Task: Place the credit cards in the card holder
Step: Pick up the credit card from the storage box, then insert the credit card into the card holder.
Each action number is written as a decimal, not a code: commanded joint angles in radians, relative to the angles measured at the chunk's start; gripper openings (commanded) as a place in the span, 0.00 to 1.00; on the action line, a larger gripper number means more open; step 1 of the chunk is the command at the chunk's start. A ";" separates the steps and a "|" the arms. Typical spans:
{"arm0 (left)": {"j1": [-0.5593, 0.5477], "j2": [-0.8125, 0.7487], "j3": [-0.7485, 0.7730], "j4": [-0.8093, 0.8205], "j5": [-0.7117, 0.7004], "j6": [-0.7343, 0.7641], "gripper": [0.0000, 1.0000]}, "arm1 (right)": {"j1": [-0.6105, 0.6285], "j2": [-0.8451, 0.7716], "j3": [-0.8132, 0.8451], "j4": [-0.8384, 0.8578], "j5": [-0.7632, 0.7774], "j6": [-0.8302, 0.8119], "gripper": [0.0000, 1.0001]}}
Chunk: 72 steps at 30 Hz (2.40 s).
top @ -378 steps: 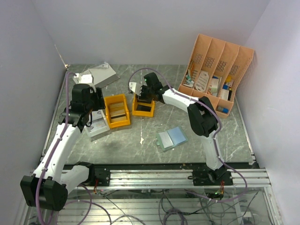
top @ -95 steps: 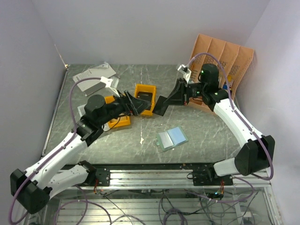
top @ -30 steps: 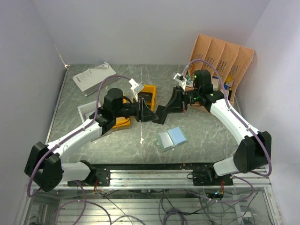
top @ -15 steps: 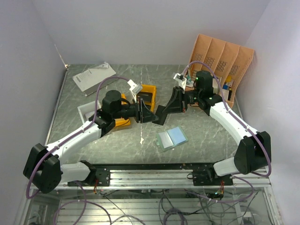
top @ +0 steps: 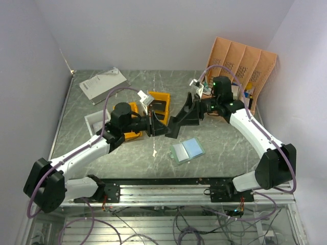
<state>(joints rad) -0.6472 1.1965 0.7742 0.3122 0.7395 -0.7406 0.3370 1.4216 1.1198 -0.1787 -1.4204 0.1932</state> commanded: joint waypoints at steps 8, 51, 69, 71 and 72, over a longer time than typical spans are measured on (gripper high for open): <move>-0.007 -0.238 -0.296 0.107 -0.179 -0.186 0.07 | -0.074 -0.230 -0.010 -0.548 0.642 -0.983 0.73; -0.277 0.064 -0.449 0.316 -0.555 -0.435 0.07 | 0.077 -0.015 -0.427 -0.466 0.984 -1.726 0.23; -0.277 0.370 -0.324 0.418 -0.512 -0.414 0.07 | -0.076 0.071 -0.165 -0.484 0.753 -0.985 0.55; -0.275 0.388 -0.324 0.440 -0.511 -0.432 0.07 | -0.075 0.101 -0.173 -0.444 0.781 -0.903 0.55; -0.276 0.400 -0.324 0.453 -0.509 -0.439 0.07 | -0.076 0.118 -0.180 -0.430 0.787 -0.877 0.55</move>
<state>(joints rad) -0.9184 1.5623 0.4313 0.6945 0.2321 -1.1774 0.2634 1.4792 0.9482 -0.6544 -0.6243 -0.9211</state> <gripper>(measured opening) 0.072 0.550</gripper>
